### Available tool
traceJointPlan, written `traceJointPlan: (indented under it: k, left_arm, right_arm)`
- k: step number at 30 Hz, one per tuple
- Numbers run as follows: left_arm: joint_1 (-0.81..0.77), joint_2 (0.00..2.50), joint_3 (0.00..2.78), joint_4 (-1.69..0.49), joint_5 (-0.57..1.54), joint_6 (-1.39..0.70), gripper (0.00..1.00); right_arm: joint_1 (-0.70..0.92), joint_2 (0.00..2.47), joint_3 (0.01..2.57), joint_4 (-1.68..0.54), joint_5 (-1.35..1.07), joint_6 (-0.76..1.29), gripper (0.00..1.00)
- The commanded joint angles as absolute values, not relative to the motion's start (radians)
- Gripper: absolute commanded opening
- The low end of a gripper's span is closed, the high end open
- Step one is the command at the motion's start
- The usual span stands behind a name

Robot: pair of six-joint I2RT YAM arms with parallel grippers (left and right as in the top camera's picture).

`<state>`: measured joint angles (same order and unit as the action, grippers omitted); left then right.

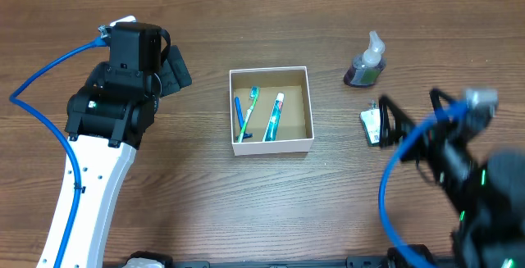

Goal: Pack container

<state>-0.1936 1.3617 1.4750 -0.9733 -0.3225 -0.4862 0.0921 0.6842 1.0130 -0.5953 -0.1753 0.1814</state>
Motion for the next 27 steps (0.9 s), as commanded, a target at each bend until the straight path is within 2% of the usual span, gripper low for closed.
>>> traceJointPlan:
  k: [1, 4, 7, 13, 22, 27]
  left_arm:
    - [-0.19, 1.369, 1.486, -0.972, -0.336, -0.464, 1.0]
    - [-0.19, 1.369, 1.486, -0.972, -0.336, -0.464, 1.0]
    - [-0.19, 1.369, 1.486, -0.972, -0.336, -0.464, 1.0]
    - [-0.19, 1.369, 1.486, -0.972, -0.336, -0.464, 1.0]
    - [-0.19, 1.369, 1.486, -0.971, -0.336, -0.464, 1.0]
    - [-0.19, 1.369, 1.486, -0.972, -0.336, -0.464, 1.0]
  right_arm:
    - [0.089, 0.926, 1.258, -0.704, -0.157, 0.178, 1.0]
    - [0.089, 1.091, 1.377, -0.767, -0.157, 0.176, 1.0]
    - [0.089, 1.209, 1.398, -0.734, -0.15, 0.176, 1.0]
    - [0.089, 1.37, 1.398, -0.673, 0.049, 0.168, 1.0]
    - [0.089, 1.519, 1.398, -0.581, 0.052, -0.125, 1.0]
    - [0.082, 1.597, 1.397, -0.567, 0.052, -0.147, 0.99]
